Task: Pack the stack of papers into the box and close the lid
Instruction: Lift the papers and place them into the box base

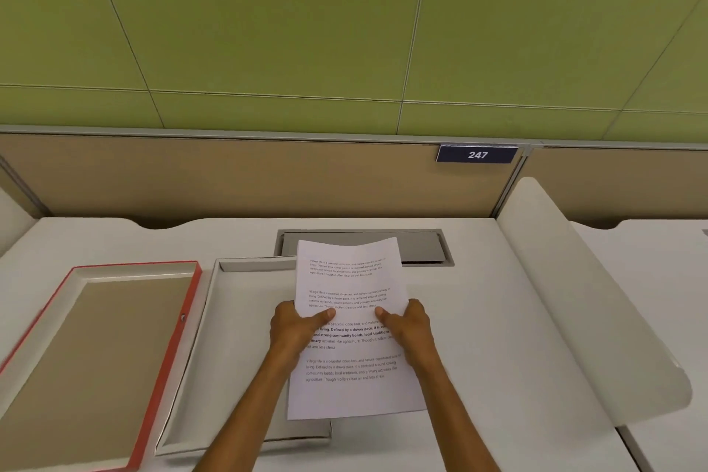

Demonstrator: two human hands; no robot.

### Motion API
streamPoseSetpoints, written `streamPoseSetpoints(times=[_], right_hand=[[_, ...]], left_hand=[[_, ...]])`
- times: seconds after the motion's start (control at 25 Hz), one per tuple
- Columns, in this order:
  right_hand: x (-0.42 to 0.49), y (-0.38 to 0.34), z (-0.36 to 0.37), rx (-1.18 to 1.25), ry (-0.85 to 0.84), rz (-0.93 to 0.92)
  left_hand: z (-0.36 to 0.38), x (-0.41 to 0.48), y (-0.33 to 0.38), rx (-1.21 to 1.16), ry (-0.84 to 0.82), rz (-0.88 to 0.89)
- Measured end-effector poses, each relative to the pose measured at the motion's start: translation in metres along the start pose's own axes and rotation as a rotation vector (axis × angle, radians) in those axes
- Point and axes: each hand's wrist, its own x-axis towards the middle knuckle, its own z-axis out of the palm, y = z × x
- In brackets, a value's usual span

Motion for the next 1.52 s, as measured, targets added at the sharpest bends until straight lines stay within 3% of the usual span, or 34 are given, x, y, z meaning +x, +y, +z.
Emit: streamPoseSetpoints(times=[0.52,0.96,1.52], right_hand=[[-0.017,-0.024,0.156,-0.104,-0.084,0.013],[-0.003,-0.007,0.201,-0.244,-0.037,0.002],[0.013,0.006,0.215,-0.343,0.007,-0.013]], left_hand=[[-0.138,0.032,-0.026,0.051,0.117,-0.046],[-0.145,0.070,-0.053,0.233,0.099,-0.065],[-0.139,0.082,-0.066,0.232,0.110,-0.086]])
